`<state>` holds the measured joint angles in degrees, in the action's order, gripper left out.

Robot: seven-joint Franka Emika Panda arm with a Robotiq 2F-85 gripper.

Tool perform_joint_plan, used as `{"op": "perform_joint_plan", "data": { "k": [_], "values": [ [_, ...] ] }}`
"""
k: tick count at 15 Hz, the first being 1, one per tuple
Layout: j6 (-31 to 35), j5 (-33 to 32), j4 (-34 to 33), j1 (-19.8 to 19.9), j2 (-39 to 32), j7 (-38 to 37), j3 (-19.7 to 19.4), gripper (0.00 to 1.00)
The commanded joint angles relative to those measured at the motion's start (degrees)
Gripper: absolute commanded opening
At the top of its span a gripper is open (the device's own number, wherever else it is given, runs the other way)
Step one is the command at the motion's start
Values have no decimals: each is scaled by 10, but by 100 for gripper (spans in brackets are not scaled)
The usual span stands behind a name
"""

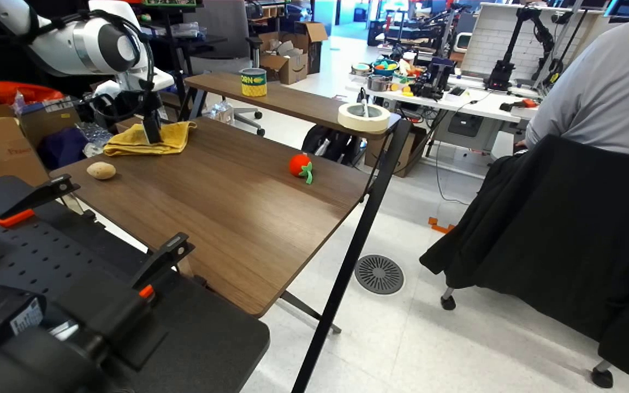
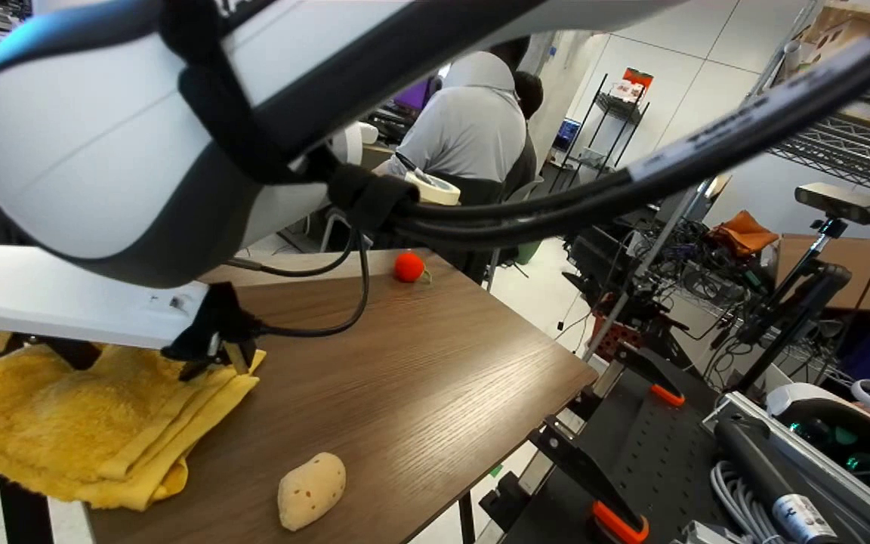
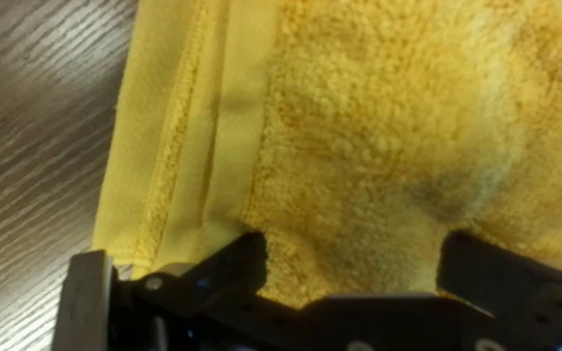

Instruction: Wipe the table with the cloth move the stone and the red object on opposite sides of the table

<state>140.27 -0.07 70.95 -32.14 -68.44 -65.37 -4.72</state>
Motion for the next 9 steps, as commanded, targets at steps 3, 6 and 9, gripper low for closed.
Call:
{"op": "perform_joint_plan", "data": {
  "k": [3,6,9],
  "values": [
    [-83,-9,-24,52,-1,169,65,100],
    [-163,-10,-40,58,0,235,70,100],
    [-165,-2,-41,49,-2,230,58,100]
  ]
}}
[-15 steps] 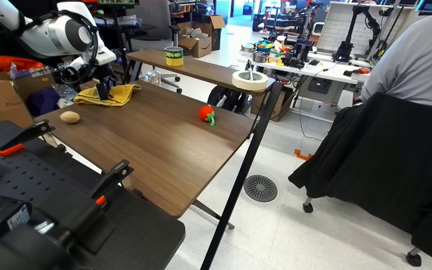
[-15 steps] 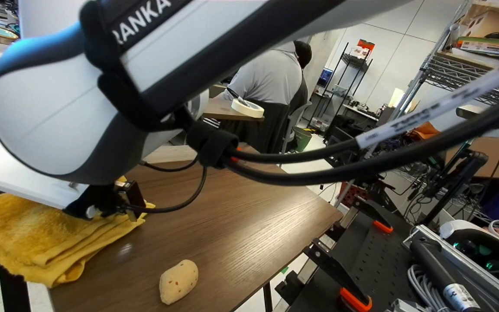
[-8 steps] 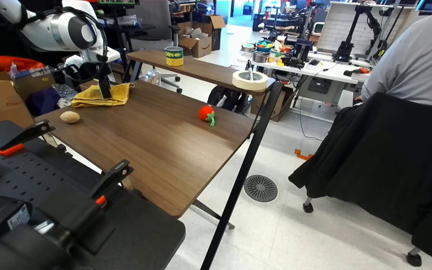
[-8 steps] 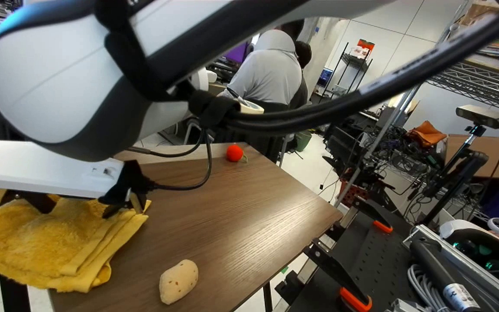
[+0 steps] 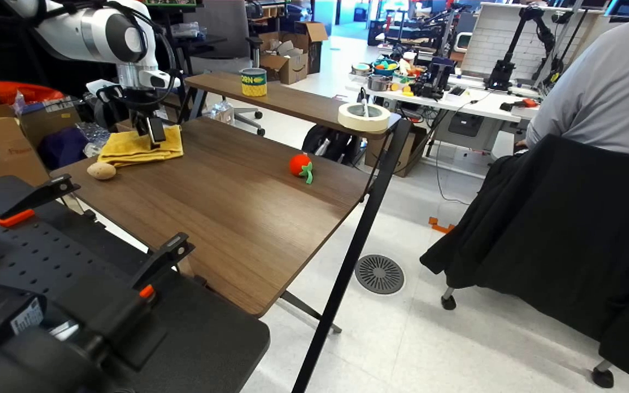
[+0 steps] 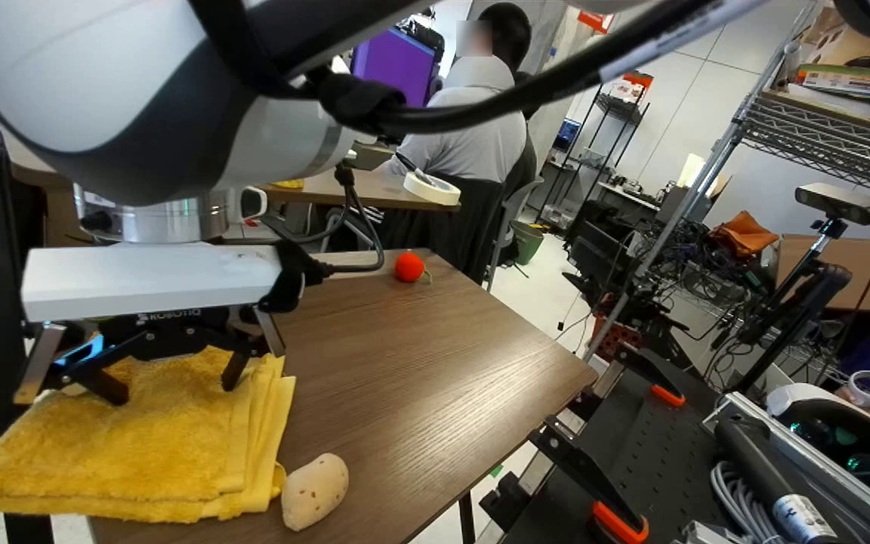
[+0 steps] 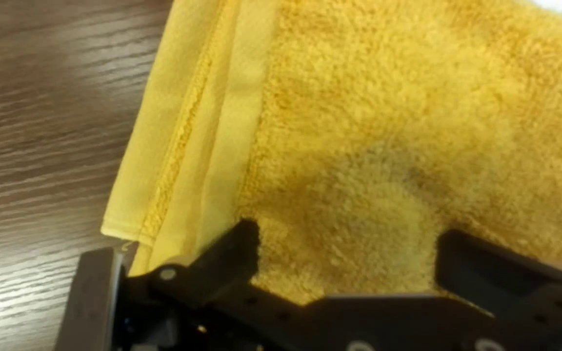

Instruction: Wipe the table with the cloth move the stone and the red object on opposite sides of the table

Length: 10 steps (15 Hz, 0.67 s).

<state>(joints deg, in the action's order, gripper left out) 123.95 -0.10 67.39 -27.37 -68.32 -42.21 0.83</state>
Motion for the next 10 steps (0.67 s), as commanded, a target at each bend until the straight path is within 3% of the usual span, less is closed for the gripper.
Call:
{"op": "perform_joint_plan", "data": {
  "k": [1,5,10],
  "values": [
    [-11,-2,-8,1,-3,4,2,100],
    [-1,-5,-12,-3,-10,0,-4,100],
    [32,18,-27,44,-48,-40,-21,100]
  ]
}}
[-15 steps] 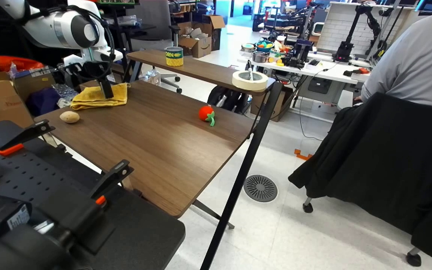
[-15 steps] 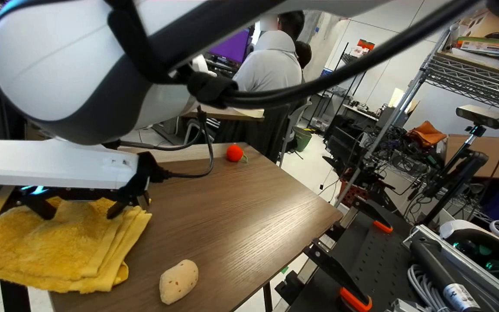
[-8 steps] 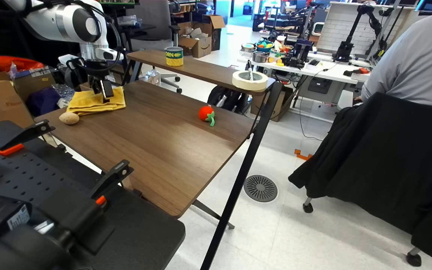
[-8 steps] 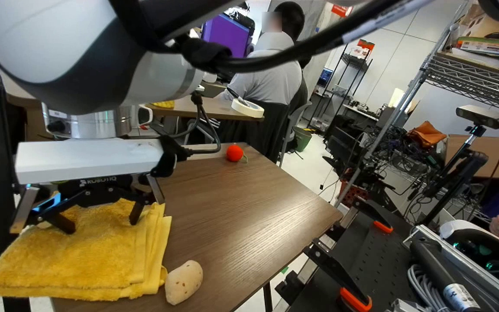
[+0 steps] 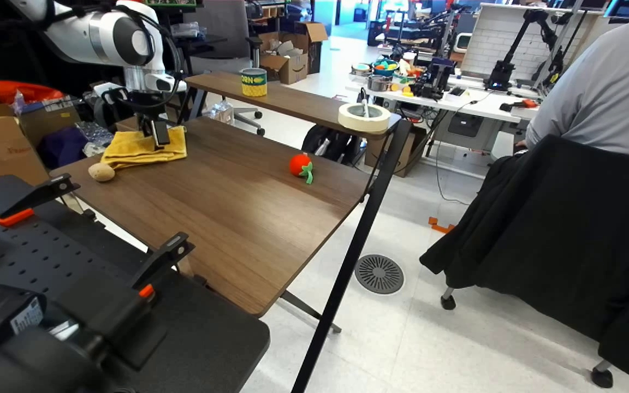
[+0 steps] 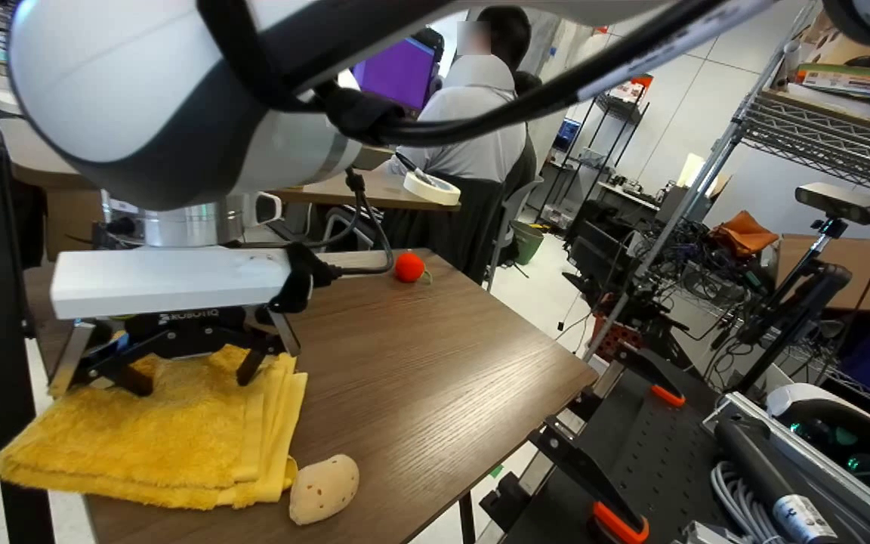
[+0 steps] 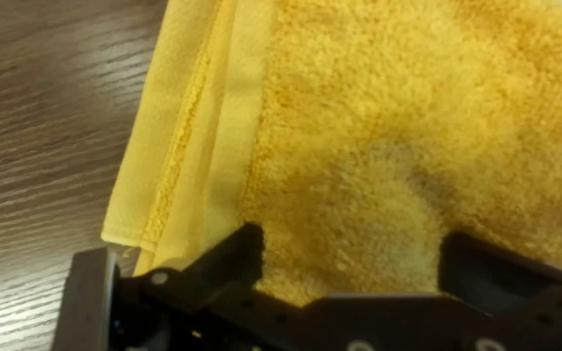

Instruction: Wipe the table with the cloth move the stone and the red object on opposite sides of the table

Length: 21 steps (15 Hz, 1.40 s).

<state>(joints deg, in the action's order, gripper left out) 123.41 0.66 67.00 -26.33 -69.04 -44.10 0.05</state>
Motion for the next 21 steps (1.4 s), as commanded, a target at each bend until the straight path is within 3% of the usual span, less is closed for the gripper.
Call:
{"op": "perform_joint_plan", "data": {
  "k": [1,4,6,10,14,21],
  "values": [
    [58,15,-21,49,-41,-31,-18,100],
    [115,27,-27,90,-49,-46,-31,100],
    [124,33,-42,97,-58,-72,-36,100],
    [48,37,-33,106,-54,-97,-31,100],
    [18,48,-11,115,-37,-119,-17,100],
    [21,40,-25,112,-17,-117,-24,100]
  ]
}}
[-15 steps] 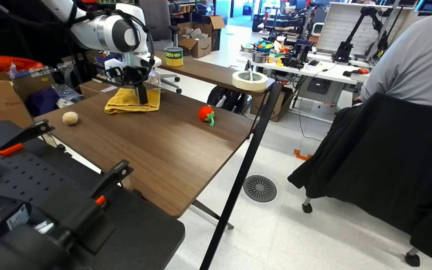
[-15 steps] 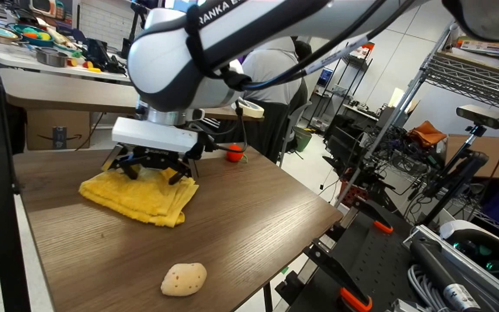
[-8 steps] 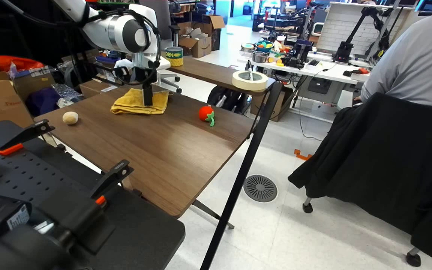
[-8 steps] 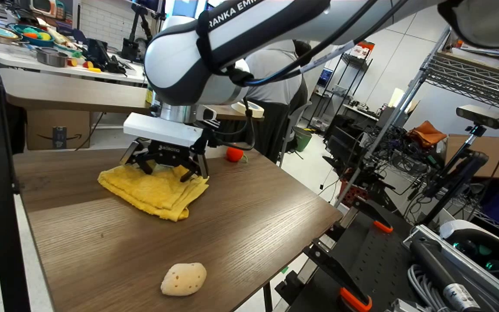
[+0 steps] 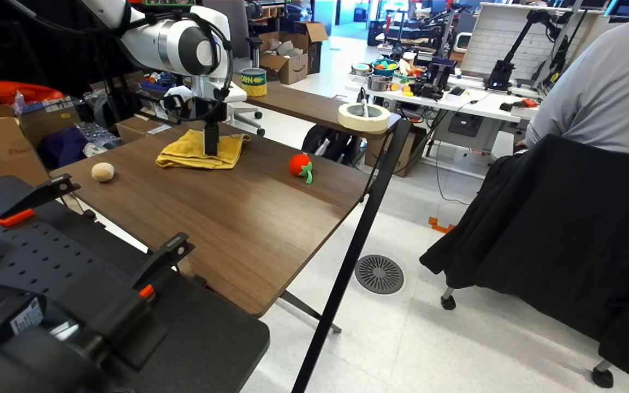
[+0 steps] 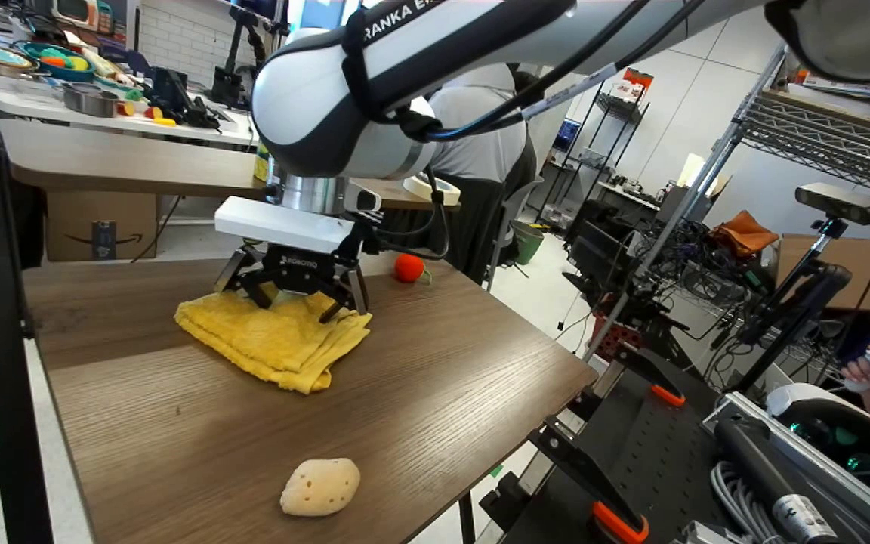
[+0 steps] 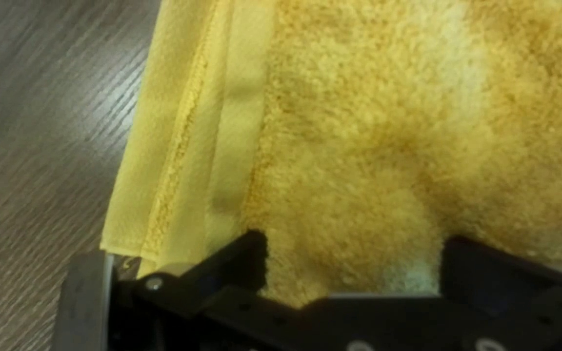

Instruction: Wipe the table with the cloth move the stone and the red object on opposite sides of the table

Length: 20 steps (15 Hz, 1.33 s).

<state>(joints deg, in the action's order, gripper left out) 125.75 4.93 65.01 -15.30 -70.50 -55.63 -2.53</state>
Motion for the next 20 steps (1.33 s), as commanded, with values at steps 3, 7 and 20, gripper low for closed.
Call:
{"op": "perform_joint_plan", "data": {
  "k": [3,7,20],
  "values": [
    [6,-42,8,-30,-17,-29,-33,100],
    [-9,-79,43,-31,-15,-75,-76,100],
    [-129,-82,127,46,24,-79,-89,100]
  ]
}}
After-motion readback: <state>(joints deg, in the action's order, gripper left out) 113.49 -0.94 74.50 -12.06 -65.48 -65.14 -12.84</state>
